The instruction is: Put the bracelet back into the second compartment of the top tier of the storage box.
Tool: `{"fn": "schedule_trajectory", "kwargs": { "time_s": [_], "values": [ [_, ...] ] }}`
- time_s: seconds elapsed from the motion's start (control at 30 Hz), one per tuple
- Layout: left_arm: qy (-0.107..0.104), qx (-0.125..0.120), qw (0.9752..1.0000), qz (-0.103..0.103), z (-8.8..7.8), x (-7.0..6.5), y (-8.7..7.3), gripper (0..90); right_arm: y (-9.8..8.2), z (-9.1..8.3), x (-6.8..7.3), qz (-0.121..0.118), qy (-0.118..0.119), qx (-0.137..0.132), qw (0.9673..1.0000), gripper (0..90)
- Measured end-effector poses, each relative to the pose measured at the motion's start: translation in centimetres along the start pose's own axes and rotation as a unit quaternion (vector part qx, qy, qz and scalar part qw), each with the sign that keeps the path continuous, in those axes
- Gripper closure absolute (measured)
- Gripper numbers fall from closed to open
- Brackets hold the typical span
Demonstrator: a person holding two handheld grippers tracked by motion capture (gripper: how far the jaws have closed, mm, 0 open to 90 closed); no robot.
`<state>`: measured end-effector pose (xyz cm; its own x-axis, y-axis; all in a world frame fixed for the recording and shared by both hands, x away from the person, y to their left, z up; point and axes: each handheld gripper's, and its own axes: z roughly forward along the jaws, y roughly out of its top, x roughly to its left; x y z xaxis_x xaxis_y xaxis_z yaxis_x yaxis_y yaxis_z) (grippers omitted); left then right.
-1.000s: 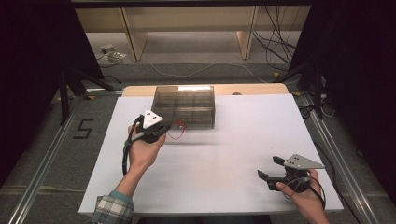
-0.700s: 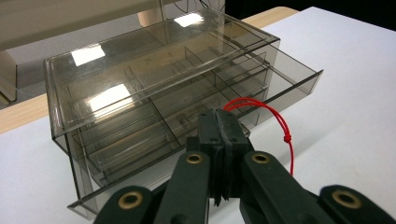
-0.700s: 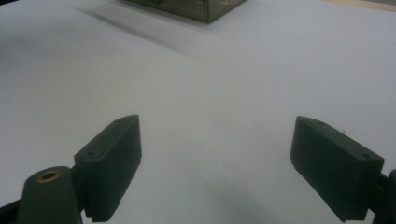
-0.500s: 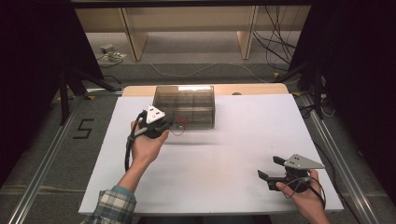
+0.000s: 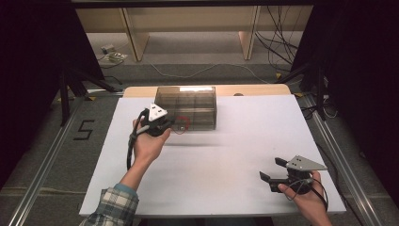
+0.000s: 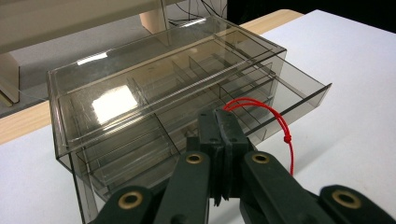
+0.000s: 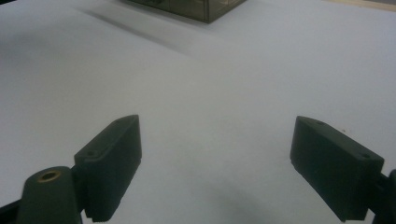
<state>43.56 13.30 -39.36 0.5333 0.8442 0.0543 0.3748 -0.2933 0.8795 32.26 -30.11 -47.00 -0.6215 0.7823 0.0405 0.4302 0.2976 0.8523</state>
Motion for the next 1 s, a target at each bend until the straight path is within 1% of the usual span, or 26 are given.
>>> {"fn": "schedule_trajectory", "kwargs": {
  "time_s": [0.37,0.63,1.0],
  "values": [
    [0.002,0.000,1.0000,0.001,0.35,0.13,0.51,89.8,0.00,-0.01,0.00,0.000,0.000,0.000,1.0000,17.3],
    [0.005,0.001,1.0000,-0.004,0.68,0.29,0.70,89.8,-0.01,-0.01,-0.02,0.000,0.000,0.000,1.0000,17.3],
    [0.007,0.001,1.0000,-0.003,1.01,0.47,1.01,89.8,-0.01,-0.01,-0.02,0.000,0.000,0.000,1.0000,17.3]
  ]
}}
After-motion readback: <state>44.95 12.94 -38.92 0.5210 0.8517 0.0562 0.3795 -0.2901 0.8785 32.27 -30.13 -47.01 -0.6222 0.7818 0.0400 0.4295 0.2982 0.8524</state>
